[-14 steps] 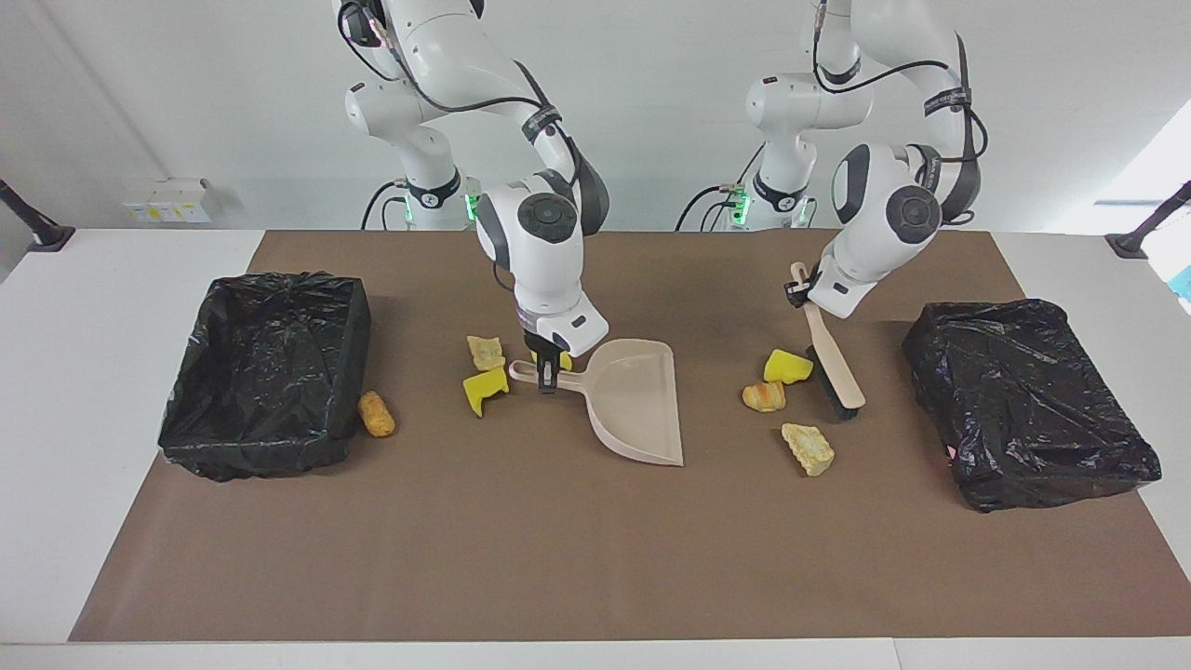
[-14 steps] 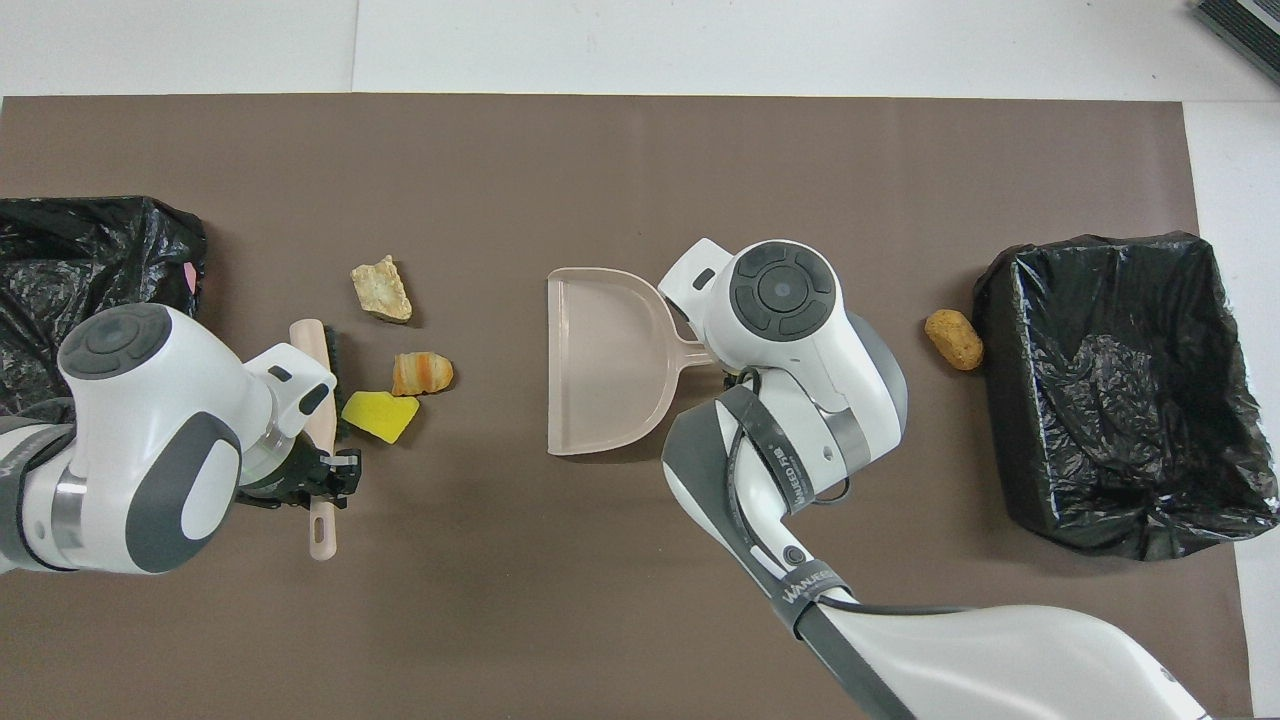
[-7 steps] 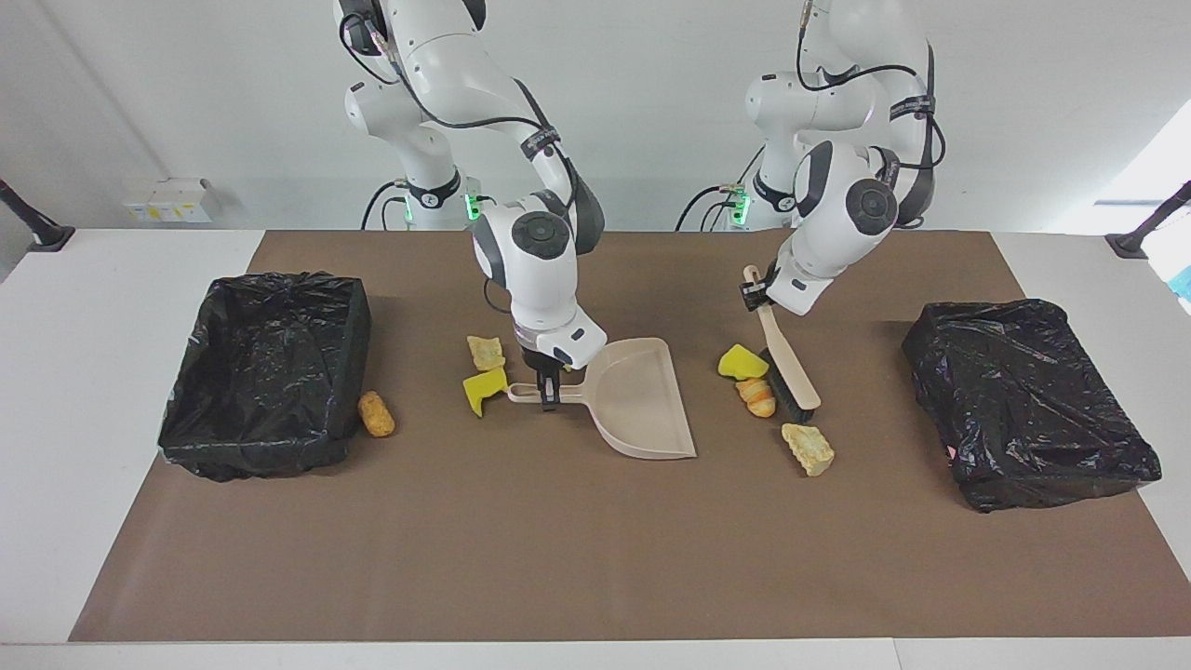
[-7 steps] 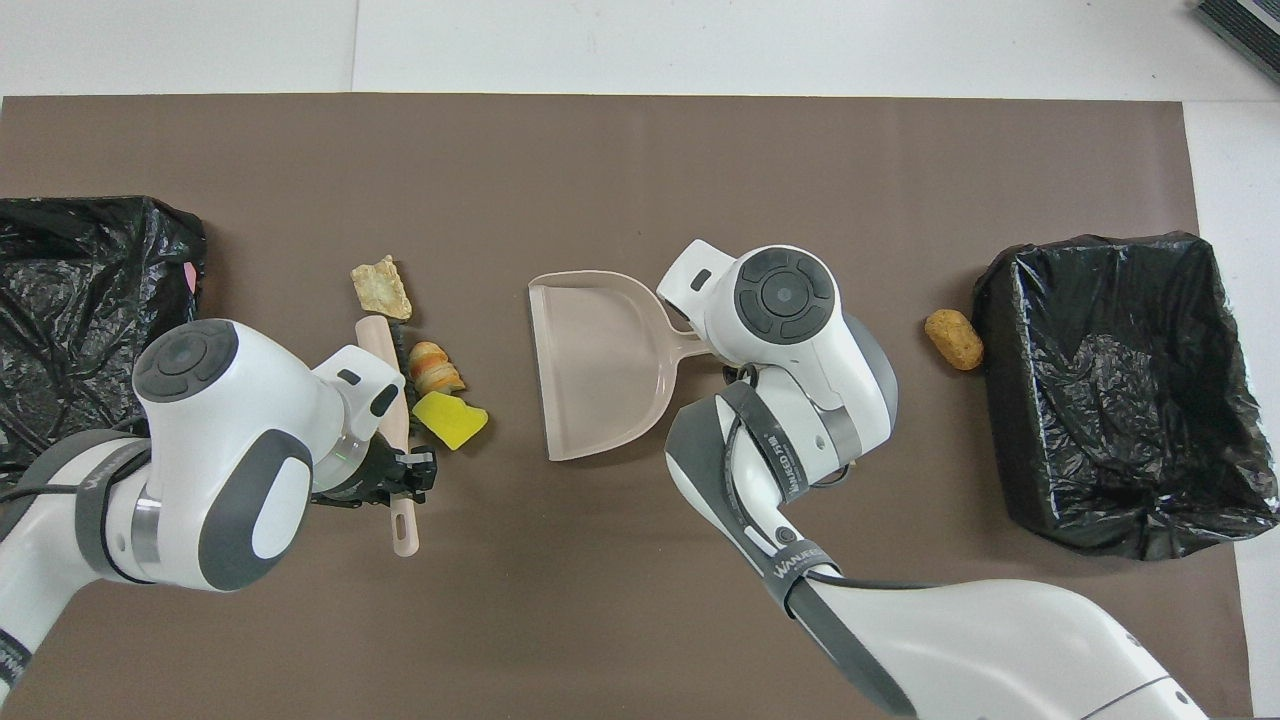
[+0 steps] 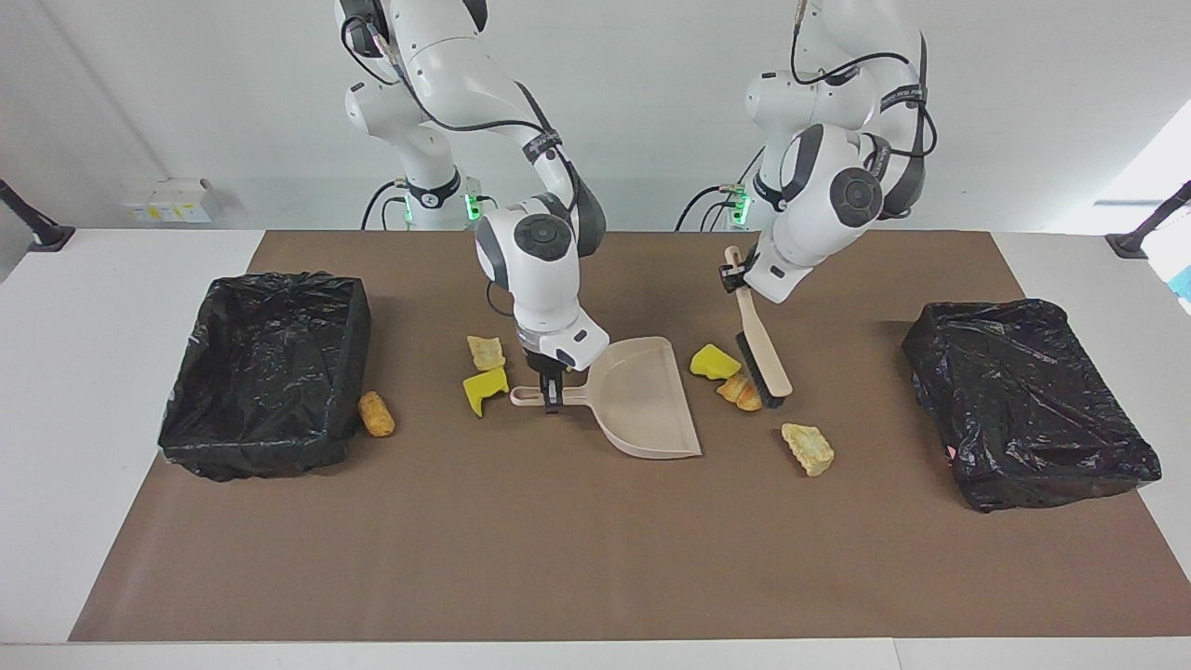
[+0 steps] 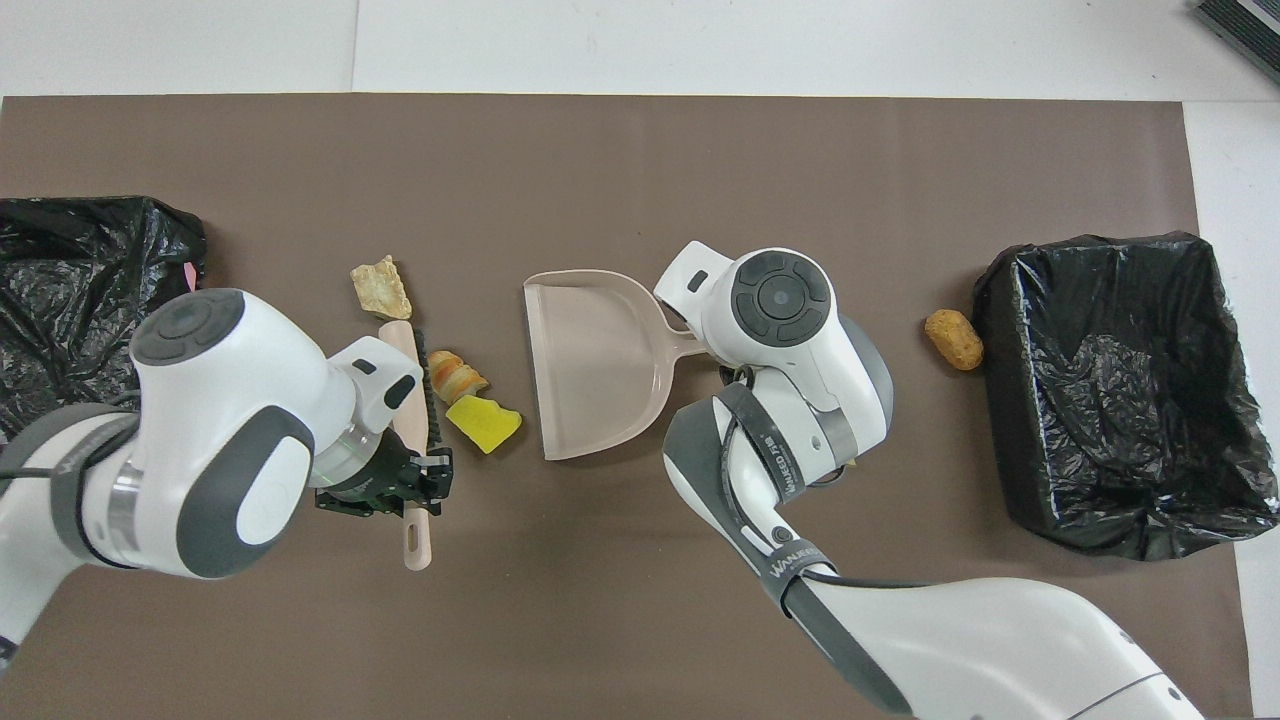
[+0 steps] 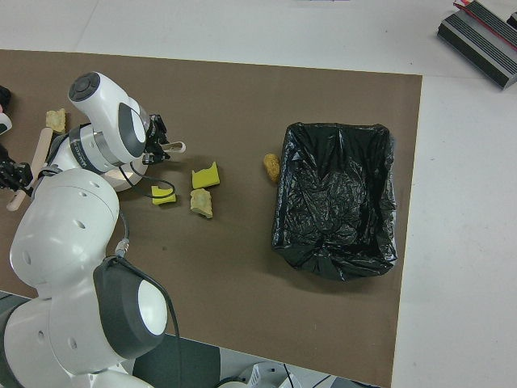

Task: Sweep and dump trash in bin
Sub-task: 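Sweep debris into the dustpan with the left gripper's brush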

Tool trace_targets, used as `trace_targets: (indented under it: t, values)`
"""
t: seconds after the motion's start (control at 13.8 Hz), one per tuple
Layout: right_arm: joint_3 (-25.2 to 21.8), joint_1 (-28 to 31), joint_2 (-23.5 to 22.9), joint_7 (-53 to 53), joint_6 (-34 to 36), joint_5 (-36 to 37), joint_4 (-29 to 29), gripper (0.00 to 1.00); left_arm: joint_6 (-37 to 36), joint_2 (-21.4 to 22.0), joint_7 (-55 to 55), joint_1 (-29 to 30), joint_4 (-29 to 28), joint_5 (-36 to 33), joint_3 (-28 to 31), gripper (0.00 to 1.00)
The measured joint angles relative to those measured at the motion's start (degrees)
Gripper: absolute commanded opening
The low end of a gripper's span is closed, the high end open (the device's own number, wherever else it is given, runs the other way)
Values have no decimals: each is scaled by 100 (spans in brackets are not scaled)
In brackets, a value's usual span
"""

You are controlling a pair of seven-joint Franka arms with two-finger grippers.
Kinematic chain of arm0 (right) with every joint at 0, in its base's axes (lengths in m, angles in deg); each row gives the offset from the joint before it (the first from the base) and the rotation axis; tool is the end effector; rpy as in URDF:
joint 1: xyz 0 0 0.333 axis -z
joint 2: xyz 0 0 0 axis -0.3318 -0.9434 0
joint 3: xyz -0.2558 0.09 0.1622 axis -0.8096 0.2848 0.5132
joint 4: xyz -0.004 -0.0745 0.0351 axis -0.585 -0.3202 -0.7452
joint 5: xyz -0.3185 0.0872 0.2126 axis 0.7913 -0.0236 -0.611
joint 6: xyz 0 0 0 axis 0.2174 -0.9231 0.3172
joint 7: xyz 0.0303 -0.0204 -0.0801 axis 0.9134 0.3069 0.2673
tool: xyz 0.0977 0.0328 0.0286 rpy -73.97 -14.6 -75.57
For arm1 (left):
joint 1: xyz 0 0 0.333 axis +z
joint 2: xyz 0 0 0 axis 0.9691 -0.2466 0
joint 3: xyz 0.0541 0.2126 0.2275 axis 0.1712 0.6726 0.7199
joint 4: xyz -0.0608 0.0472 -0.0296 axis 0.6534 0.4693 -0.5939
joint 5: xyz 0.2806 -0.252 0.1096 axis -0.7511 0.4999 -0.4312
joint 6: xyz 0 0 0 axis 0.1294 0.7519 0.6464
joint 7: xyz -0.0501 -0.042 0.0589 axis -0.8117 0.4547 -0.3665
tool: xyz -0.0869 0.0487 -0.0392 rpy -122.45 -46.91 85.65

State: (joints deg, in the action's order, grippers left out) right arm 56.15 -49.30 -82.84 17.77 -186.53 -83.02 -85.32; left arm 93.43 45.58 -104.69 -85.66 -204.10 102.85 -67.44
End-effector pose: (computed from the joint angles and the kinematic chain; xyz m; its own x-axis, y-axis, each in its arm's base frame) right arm 0.5939 0.2905 0.3375 -0.1076 0.9935 -0.0358 0.9881 0.1109 0.1063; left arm 0.4660 -0.1831 0.4141 0.9077 0.1263 -0.4001 0.1767 -0.9800 0.0916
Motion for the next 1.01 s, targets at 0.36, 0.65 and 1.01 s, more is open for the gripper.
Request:
trace_targets:
  t: [0.36,0.65,1.01]
  values:
    - [0,-1,-1,79,9,-6,-3,0,-205,4,420,692,24,-8,76,0]
    - [-6,-180,1,583,404,98,97,0,280,-14,467,367,-579,-7,-24,0]
    - [-3,-562,35,1471,895,616,206,0,621,-5,420,-277,-834,48,-74,0]
